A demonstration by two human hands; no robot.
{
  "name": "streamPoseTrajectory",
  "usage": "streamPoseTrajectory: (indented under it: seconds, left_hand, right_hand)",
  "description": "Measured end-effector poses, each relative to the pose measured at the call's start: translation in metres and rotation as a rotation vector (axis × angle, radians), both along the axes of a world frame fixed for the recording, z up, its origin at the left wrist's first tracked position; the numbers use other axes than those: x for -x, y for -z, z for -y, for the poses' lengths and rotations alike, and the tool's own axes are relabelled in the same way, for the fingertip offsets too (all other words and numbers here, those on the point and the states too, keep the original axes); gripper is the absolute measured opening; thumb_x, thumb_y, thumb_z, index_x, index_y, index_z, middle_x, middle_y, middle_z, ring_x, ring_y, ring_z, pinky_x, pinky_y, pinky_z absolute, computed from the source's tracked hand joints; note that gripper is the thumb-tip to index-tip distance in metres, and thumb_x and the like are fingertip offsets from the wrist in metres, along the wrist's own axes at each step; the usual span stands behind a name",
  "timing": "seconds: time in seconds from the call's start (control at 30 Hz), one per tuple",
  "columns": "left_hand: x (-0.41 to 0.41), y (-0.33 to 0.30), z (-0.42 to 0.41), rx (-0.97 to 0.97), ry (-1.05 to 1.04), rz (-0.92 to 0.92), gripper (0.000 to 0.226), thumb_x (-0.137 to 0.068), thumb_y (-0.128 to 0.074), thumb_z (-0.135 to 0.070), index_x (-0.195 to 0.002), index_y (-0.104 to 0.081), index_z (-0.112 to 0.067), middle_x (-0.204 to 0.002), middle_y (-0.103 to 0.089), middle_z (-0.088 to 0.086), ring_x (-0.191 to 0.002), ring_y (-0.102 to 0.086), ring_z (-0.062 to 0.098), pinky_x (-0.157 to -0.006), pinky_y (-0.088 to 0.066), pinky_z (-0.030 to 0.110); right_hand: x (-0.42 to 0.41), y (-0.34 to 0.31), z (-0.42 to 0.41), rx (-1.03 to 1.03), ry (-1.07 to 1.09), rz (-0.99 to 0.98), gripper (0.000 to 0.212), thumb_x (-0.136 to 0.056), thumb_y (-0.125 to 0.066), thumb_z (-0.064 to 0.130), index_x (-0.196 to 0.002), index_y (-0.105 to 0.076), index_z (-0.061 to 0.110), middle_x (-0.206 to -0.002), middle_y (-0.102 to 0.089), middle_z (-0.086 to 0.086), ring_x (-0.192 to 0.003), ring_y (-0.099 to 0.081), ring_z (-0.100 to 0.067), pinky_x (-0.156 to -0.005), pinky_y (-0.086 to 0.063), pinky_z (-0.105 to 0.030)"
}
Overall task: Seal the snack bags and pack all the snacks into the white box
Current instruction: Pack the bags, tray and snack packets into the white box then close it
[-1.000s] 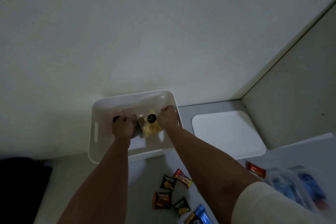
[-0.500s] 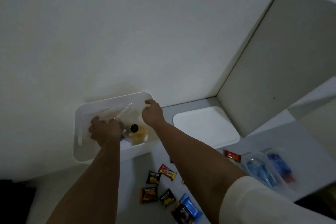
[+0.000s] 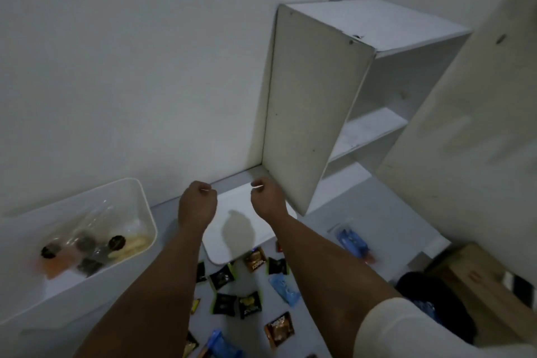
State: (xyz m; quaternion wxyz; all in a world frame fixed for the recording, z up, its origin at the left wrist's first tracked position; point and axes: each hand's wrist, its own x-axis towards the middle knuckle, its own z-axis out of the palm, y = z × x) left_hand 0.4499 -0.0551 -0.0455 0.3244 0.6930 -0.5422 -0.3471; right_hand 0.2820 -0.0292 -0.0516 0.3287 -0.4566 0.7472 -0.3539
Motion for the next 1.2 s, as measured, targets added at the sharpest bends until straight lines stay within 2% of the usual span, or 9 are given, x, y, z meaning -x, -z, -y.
streamPoseTrajectory:
  seconds: [0.2, 0.33, 0.4, 0.53, 0.63, 0.77, 0.87, 1.07, 1.2]
  left_hand:
    - [0.141, 0.042, -0.048, -0.29, 0.208, -0.034, 0.02, -0.089, -0.067, -0.024, -0.105, -0.073, -0.013, -0.116, -0.071, 0.006, -0.107, -0.065, 0.026, -0.087, -0.046, 0.025]
    - [0.205, 0.082, -0.082, -0.504, 0.247, -0.028, 0.037, -0.076, -0.065, -0.031, -0.102, -0.069, -0.005, -0.114, -0.07, 0.015, -0.107, -0.068, 0.031, -0.092, -0.054, 0.035]
    - [0.223, 0.104, -0.099, -0.538, 0.235, 0.057, 0.039, -0.085, -0.058, -0.033, -0.11, -0.068, -0.005, -0.115, -0.067, 0.017, -0.113, -0.064, 0.032, -0.09, -0.05, 0.031]
    - [0.242, 0.12, -0.133, -0.636, 0.098, 0.051, 0.029, -0.087, -0.067, -0.034, -0.103, -0.063, -0.01, -0.094, -0.067, 0.011, -0.082, -0.07, 0.028, -0.058, -0.059, 0.033]
    - [0.249, 0.131, -0.145, -0.725, 0.036, 0.013, 0.027, -0.089, -0.068, -0.029, -0.101, -0.061, -0.005, -0.095, -0.069, 0.016, -0.079, -0.072, 0.03, -0.063, -0.064, 0.042]
    - [0.253, 0.144, -0.154, -0.731, 0.009, 0.04, 0.014, -0.092, -0.064, -0.023, -0.097, -0.058, -0.011, -0.091, -0.069, 0.014, -0.08, -0.073, 0.03, -0.068, -0.064, 0.042]
    - [0.249, 0.156, -0.155, -0.741, -0.043, -0.006, 0.021, -0.087, -0.066, -0.018, -0.105, -0.059, -0.009, -0.094, -0.068, 0.019, -0.083, -0.072, 0.035, -0.068, -0.064, 0.049]
    - [0.252, 0.155, -0.158, -0.77, -0.125, -0.131, 0.013, -0.088, -0.068, -0.017, -0.096, -0.064, -0.008, -0.103, -0.068, 0.021, -0.09, -0.07, 0.036, -0.067, -0.064, 0.049]
    - [0.255, 0.15, -0.16, -0.803, -0.19, -0.273, 0.02, -0.092, -0.067, -0.019, -0.108, -0.063, -0.006, -0.105, -0.066, 0.02, -0.091, -0.067, 0.035, -0.065, -0.06, 0.04]
  right_hand:
    - [0.167, 0.044, -0.05, -0.143, 0.073, -0.126, 0.025, -0.088, -0.054, 0.013, -0.106, -0.072, 0.014, -0.109, -0.072, -0.008, -0.103, -0.066, -0.027, -0.082, -0.045, -0.024]
    - [0.254, 0.077, -0.077, -0.261, 0.121, -0.145, 0.026, -0.089, -0.058, 0.018, -0.114, -0.066, 0.015, -0.114, -0.07, -0.01, -0.106, -0.065, -0.029, -0.087, -0.049, -0.028]
    - [0.284, 0.094, -0.088, -0.37, 0.092, -0.182, 0.039, -0.09, -0.06, 0.028, -0.128, -0.057, 0.018, -0.124, -0.062, -0.013, -0.115, -0.06, -0.032, -0.096, -0.05, -0.038]
    - [0.314, 0.122, -0.102, -0.598, 0.105, -0.264, 0.071, -0.087, -0.059, 0.057, -0.142, -0.038, 0.017, -0.139, -0.044, -0.015, -0.129, -0.047, -0.037, -0.104, -0.042, -0.053]
    - [0.327, 0.139, -0.11, -0.672, 0.074, -0.215, 0.084, -0.078, -0.061, 0.069, -0.136, -0.042, 0.012, -0.136, -0.048, -0.015, -0.126, -0.051, -0.036, -0.104, -0.044, -0.048]
    - [0.343, 0.15, -0.118, -0.624, -0.035, -0.186, 0.051, -0.084, -0.065, 0.036, -0.123, -0.053, 0.005, -0.127, -0.061, -0.018, -0.116, -0.06, -0.035, -0.098, -0.05, -0.038]
    - [0.35, 0.147, -0.119, -0.583, -0.017, -0.169, 0.035, -0.09, -0.056, 0.016, -0.121, -0.057, 0.001, -0.124, -0.064, -0.016, -0.116, -0.06, -0.034, -0.098, -0.046, -0.033]
    - [0.365, 0.143, -0.118, -0.519, -0.017, -0.175, 0.026, -0.093, -0.056, 0.015, -0.108, -0.068, -0.002, -0.117, -0.069, -0.021, -0.112, -0.064, -0.035, -0.092, -0.047, -0.032]
    - [0.372, 0.128, -0.115, -0.429, 0.011, -0.209, 0.021, -0.093, -0.056, 0.016, -0.106, -0.066, 0.004, -0.112, -0.069, -0.016, -0.107, -0.065, -0.034, -0.083, -0.045, -0.028]
